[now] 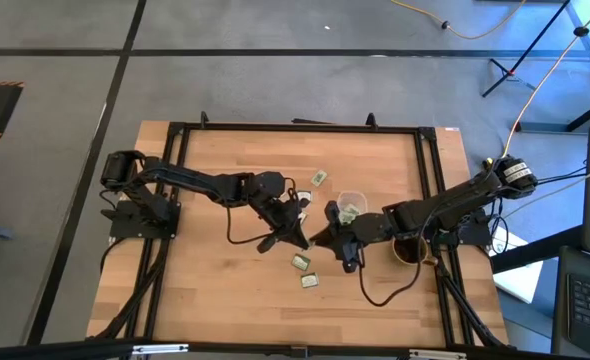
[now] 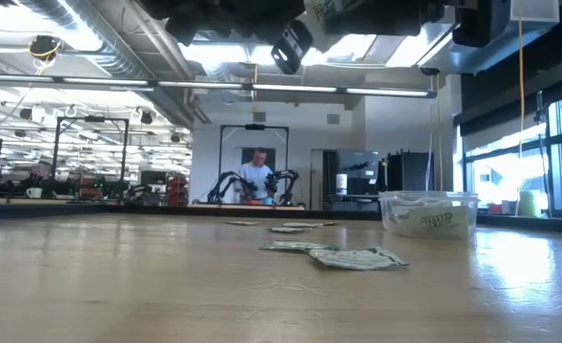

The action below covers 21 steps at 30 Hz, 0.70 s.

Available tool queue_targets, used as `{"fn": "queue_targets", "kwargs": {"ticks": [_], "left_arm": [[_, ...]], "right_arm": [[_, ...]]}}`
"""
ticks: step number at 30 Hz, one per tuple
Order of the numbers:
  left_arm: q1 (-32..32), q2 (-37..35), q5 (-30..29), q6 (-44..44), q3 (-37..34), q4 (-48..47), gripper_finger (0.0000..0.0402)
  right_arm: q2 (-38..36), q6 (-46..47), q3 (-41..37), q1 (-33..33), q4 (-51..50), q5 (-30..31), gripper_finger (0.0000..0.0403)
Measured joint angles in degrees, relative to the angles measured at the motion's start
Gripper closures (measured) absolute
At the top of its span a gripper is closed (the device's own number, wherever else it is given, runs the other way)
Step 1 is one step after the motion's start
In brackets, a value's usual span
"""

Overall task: Pick and place items into bin
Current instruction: Put the stevia packet into the transparent bin

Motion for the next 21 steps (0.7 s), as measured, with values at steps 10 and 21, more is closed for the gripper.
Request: {"fn": "queue_targets", "kwargs": {"ticks": [10,21], "left_arm": [[0.42,-0.03,-2.05,5.05,0.00,-1.64,0.0356],[6.22,-0.96,-20.99,6.56,0.09,-21.91,0.0278]], "right_arm": [[-0.44,6.46,0.00,-0.02,-3.08,1.09,0.0399],[-7.31,32.29,0.00,-3.95,-27.53,6.16,0.0400]]}}
